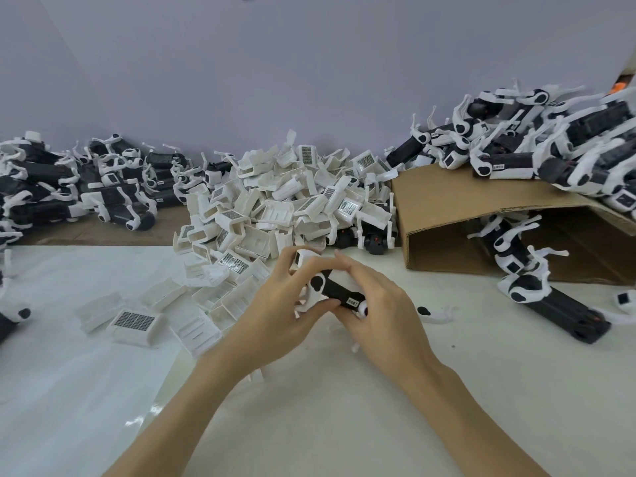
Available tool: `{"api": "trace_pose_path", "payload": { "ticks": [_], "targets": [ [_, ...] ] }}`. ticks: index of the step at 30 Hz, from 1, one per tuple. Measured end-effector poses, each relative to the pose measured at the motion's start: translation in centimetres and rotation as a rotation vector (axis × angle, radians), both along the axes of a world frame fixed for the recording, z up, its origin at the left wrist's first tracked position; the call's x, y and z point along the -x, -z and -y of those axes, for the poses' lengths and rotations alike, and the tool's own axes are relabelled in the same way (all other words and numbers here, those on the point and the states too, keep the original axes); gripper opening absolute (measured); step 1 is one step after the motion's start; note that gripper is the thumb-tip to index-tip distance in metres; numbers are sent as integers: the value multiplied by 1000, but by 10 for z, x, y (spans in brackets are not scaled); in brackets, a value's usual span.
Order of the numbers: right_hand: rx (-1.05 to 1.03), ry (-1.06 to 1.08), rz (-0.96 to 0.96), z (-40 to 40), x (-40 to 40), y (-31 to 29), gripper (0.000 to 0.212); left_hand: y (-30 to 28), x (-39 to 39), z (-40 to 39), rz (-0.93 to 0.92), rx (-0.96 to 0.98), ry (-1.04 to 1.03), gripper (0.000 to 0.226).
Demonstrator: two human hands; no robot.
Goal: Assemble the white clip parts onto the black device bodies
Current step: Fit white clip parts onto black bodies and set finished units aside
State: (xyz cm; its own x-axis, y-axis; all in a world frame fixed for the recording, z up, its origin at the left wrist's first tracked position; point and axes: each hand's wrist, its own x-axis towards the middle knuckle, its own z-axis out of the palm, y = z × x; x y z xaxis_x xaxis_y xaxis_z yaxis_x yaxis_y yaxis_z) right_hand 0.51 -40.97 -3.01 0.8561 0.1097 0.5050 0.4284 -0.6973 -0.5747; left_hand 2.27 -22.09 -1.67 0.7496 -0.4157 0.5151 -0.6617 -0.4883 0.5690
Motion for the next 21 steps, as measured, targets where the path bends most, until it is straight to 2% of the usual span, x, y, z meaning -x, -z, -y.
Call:
{"api": "trace_pose_path", "payload": {
  "ticks": [2,5,10,21],
  "targets": [
    [-31,-2,-3,-1,0,0,67,2,-1,-1,-77,62,-61,45],
    [-15,-15,-6,0,-2,-2,52,4,-2,-1,-155,110,-90,40],
    [-44,10,-1,5,-3,-4,47,5,-2,1,-159,104,-109,49],
    [-65,21,-34,6,-4,0,48,4,1,4,-115,81,-163,36]
  ]
}}
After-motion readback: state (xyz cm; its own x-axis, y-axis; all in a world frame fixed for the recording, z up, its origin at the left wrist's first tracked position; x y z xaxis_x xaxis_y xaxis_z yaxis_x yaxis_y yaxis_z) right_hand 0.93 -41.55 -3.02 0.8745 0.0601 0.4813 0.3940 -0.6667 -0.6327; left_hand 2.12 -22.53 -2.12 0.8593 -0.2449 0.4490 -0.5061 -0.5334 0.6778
